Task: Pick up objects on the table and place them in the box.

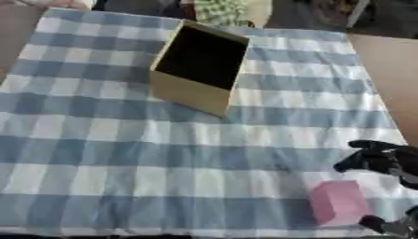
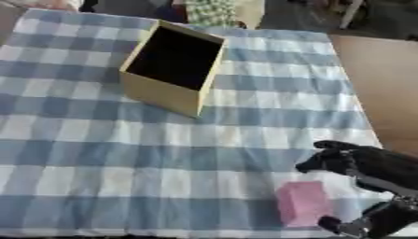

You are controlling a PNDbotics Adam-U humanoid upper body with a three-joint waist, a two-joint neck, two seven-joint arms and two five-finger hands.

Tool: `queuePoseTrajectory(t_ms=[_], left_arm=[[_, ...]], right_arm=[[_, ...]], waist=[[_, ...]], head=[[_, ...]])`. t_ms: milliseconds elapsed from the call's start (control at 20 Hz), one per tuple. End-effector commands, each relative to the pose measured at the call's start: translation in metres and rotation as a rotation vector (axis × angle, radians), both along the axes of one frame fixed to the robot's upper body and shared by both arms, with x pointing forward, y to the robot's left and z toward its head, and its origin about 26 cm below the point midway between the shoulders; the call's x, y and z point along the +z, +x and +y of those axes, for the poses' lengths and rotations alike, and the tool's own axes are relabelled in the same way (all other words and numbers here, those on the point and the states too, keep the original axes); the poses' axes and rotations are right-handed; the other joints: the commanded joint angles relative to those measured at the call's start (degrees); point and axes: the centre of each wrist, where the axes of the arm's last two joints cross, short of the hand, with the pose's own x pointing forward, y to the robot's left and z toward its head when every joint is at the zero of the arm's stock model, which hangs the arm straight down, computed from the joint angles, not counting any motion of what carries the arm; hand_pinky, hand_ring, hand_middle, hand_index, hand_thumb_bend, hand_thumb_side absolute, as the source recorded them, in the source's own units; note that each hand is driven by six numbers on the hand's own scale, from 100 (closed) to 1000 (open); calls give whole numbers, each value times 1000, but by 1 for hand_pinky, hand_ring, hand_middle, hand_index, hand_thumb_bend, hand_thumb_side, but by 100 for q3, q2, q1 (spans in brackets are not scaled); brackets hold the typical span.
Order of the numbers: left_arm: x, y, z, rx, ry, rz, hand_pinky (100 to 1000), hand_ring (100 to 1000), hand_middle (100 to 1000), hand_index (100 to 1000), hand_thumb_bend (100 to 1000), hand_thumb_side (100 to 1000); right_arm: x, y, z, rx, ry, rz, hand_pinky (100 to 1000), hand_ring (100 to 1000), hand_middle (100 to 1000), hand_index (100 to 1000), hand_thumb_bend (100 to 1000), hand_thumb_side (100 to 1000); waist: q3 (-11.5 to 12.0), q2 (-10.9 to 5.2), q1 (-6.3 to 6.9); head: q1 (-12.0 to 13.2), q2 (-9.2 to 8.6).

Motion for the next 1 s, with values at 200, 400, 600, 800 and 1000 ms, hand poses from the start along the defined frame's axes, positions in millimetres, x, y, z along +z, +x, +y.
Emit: queuePoseTrajectory(t_ms=[200, 400, 600, 800, 1000], left_arm=[[9, -1, -2, -14, 15, -29, 472, 590, 569, 702, 225, 874], [9, -1, -3, -19, 14, -28, 472, 590, 569, 702, 223, 874], [9, -1, -3, -22, 14, -27, 472, 590, 570, 702, 221, 874], [9, -1, -3, -24, 13, -26, 471, 591, 570, 702, 221, 875], [9, -1, -4, -26, 12, -26, 471, 591, 570, 701, 220, 876]], right_arm=[[6, 1, 2, 3, -29, -8, 1000, 801, 781, 953, 461, 713], [4, 1, 4, -14, -35, -16, 1000, 796, 777, 953, 488, 739], [1, 1, 7, -26, -51, -11, 995, 793, 771, 954, 504, 755], [-4, 0, 10, -46, -68, -3, 991, 788, 763, 955, 513, 762], [-7, -2, 12, -62, -88, 10, 982, 773, 720, 943, 508, 754]], waist=[[11, -52, 26], [23, -44, 25], [41, -32, 28], [58, -21, 33], [69, -10, 37]], head=[[-26, -50], [-36, -65], [-38, -72], [-54, -89], [-55, -97]])
